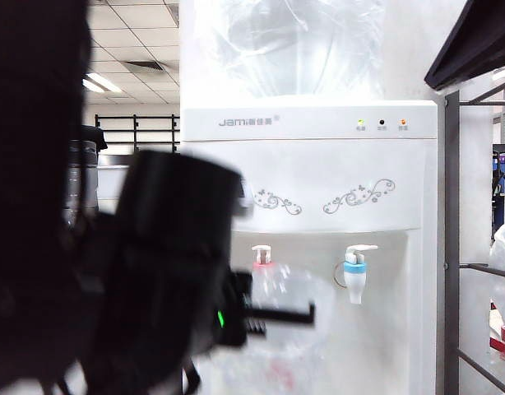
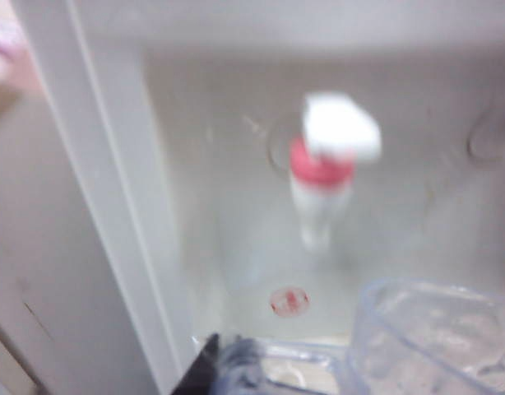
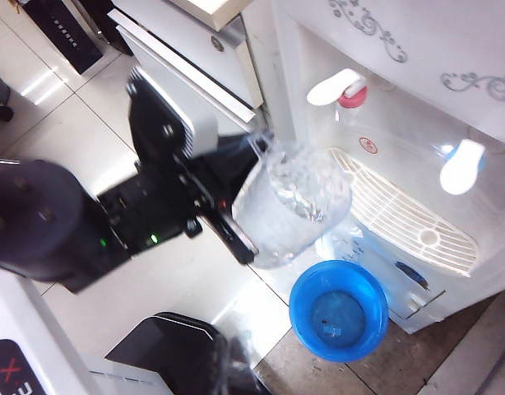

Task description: Pick up the plastic mug from the left desk, go to the hot water outlet of the water dispenser, press the vertical switch to get some water, then put the mug back on the desk.

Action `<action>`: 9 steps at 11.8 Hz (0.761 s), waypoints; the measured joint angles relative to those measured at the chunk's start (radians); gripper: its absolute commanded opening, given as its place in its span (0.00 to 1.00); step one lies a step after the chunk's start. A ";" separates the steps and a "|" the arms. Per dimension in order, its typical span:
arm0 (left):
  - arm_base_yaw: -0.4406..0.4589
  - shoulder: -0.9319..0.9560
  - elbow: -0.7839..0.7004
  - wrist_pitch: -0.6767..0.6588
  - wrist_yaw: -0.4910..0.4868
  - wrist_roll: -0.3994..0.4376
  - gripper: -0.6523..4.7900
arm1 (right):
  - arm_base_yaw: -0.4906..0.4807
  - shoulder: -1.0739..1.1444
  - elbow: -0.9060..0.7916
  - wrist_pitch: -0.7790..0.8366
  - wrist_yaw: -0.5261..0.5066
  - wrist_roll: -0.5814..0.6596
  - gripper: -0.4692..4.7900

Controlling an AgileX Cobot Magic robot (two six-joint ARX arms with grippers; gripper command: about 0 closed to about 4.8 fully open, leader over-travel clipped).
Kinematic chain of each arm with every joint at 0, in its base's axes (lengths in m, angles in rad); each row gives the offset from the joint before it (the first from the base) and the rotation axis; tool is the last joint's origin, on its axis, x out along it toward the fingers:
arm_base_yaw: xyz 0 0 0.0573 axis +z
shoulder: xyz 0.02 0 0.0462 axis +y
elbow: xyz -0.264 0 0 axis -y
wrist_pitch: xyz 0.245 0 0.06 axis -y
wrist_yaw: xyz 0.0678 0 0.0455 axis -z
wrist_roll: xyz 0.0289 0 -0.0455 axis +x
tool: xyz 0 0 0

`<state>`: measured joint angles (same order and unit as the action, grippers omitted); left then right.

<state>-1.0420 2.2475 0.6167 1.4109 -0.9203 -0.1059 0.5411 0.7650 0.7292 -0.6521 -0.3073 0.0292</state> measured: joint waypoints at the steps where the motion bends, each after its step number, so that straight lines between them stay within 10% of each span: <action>1: 0.005 -0.035 -0.018 0.001 -0.008 0.018 0.11 | 0.000 0.000 0.000 0.000 0.000 0.000 0.09; 9: 0.109 -0.323 -0.146 0.006 -0.121 0.164 0.11 | 0.000 0.000 0.000 0.000 0.000 0.000 0.09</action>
<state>-0.9333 1.9240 0.4702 1.4170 -1.0409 0.0578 0.5407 0.7650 0.7292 -0.6518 -0.3073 0.0292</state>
